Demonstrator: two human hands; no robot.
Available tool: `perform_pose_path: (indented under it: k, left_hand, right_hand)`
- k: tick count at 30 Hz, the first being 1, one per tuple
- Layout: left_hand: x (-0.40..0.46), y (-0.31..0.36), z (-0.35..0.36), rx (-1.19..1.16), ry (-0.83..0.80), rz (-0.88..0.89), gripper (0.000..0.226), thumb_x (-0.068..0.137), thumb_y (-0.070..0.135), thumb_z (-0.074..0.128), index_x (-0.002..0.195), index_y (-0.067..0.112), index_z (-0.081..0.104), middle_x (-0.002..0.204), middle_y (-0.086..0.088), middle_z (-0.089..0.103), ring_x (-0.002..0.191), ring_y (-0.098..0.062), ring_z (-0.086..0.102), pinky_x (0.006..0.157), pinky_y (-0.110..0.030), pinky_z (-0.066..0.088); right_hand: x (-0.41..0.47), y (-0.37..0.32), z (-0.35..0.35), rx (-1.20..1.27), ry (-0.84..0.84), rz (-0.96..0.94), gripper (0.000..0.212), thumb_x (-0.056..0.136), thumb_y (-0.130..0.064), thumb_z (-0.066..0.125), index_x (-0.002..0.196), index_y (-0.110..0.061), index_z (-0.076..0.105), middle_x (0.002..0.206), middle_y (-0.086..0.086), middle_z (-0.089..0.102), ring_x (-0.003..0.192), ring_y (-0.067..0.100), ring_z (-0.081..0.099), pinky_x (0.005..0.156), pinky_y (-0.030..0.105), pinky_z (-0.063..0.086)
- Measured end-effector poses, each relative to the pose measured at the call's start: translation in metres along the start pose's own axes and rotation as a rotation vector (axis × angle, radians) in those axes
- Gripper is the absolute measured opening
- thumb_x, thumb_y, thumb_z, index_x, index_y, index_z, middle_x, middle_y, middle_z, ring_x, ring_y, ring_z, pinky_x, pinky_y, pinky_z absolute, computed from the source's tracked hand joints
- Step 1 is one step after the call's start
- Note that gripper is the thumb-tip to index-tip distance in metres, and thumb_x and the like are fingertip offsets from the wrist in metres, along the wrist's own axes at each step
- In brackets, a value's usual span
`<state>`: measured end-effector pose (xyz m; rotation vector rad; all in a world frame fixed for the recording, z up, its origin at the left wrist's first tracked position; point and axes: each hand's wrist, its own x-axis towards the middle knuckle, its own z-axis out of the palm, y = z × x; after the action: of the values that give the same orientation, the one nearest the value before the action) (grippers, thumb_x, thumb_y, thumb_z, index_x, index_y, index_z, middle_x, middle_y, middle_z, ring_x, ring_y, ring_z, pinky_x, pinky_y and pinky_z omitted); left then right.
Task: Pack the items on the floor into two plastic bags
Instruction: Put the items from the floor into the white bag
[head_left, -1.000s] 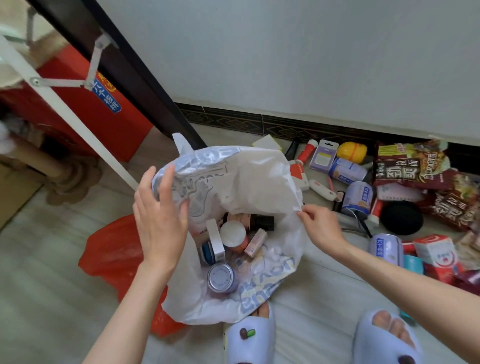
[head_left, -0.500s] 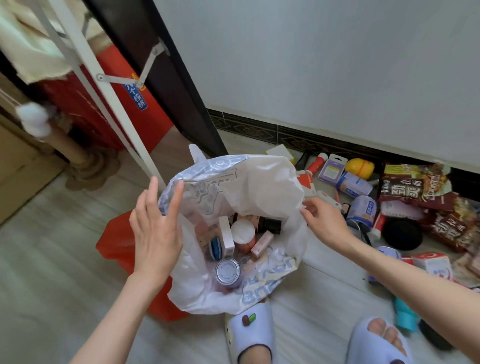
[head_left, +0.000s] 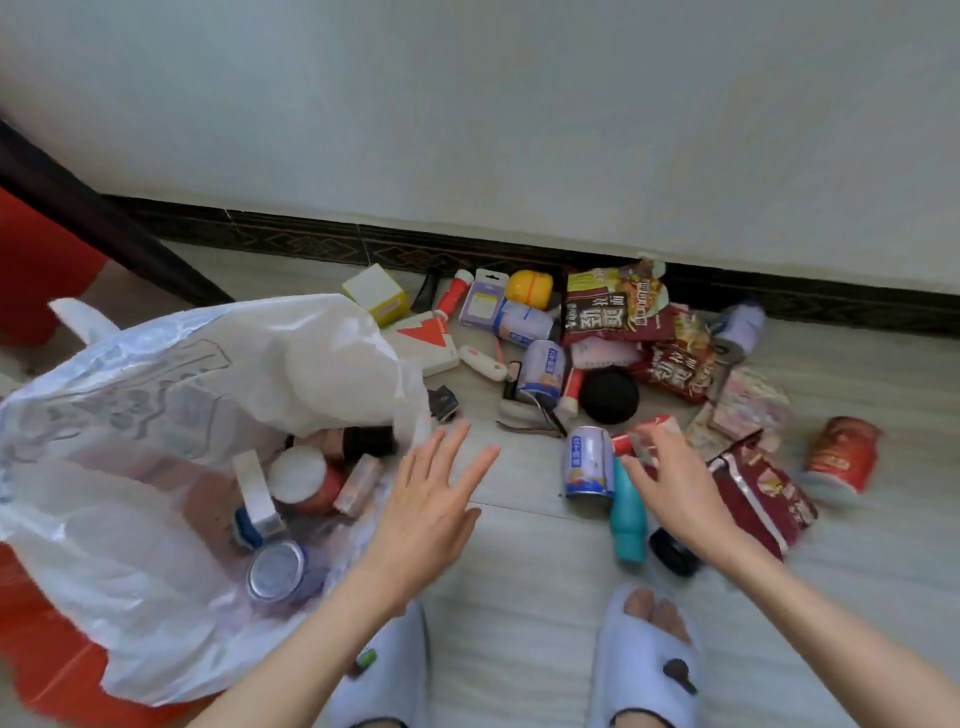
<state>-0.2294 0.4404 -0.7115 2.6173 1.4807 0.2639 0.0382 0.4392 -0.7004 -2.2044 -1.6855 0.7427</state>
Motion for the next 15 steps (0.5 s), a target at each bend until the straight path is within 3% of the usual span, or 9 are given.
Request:
perform_pose_path:
  k: [3,6,9,12,15]
  left_hand:
    - [0.020,0.013,0.042,-0.031,-0.122,0.061,0.092,0.055,0.031,0.083,0.135,0.022,0.038,0.136,-0.019,0.047,0.117,-0.039,0.052,0.088,-0.045,0.047]
    - [0.043,0.028,0.076,-0.083,-0.229,0.117,0.097,0.051,0.034,0.085,0.134,0.020,0.037,0.134,-0.021,0.048,0.116,-0.041,0.052,0.088,-0.046,0.047]
    - [0.075,0.040,0.102,-0.189,-0.297,0.156,0.097,0.062,0.031,0.082,0.141,0.019,0.027,0.143,-0.024,0.034,0.129,-0.041,0.037,0.102,-0.047,0.036]
    - [0.109,0.050,0.123,-0.278,-0.328,0.180,0.099,0.070,0.034,0.076,0.147,0.018,0.016,0.152,-0.022,0.011,0.141,-0.035,0.013,0.113,-0.038,0.017]
    - [0.128,0.054,0.139,-0.271,-0.397,0.256,0.096,0.068,0.032,0.075,0.145,0.017,0.021,0.150,-0.024,0.013,0.139,-0.035,0.016,0.112,-0.036,0.020]
  right_hand:
    - [-0.012,0.042,0.033,0.070,0.006,0.168,0.035,0.087,-0.013,0.058,0.120,-0.004,0.053,0.118,0.016,0.058,0.109,0.032,0.055,0.092,0.036,0.040]
    - [-0.023,0.062,0.068,0.114,-0.049,0.287,0.036,0.086,-0.011,0.057,0.121,-0.001,0.051,0.117,0.018,0.057,0.107,0.034,0.055,0.091,0.037,0.041]
    - [-0.025,0.068,0.082,0.086,-0.056,0.259,0.042,0.086,-0.009,0.057,0.125,0.002,0.046,0.122,0.019,0.050,0.116,0.034,0.046,0.098,0.032,0.030]
    - [-0.017,0.068,0.082,0.017,-0.100,0.248,0.051,0.087,-0.015,0.056,0.132,-0.002,0.036,0.126,0.017,0.046,0.118,0.033,0.045,0.095,0.032,0.032]
    - [-0.001,0.067,0.085,-0.039,-0.227,0.347,0.053,0.088,-0.024,0.056,0.130,-0.002,0.032,0.123,0.019,0.052,0.112,0.036,0.053,0.085,0.036,0.041]
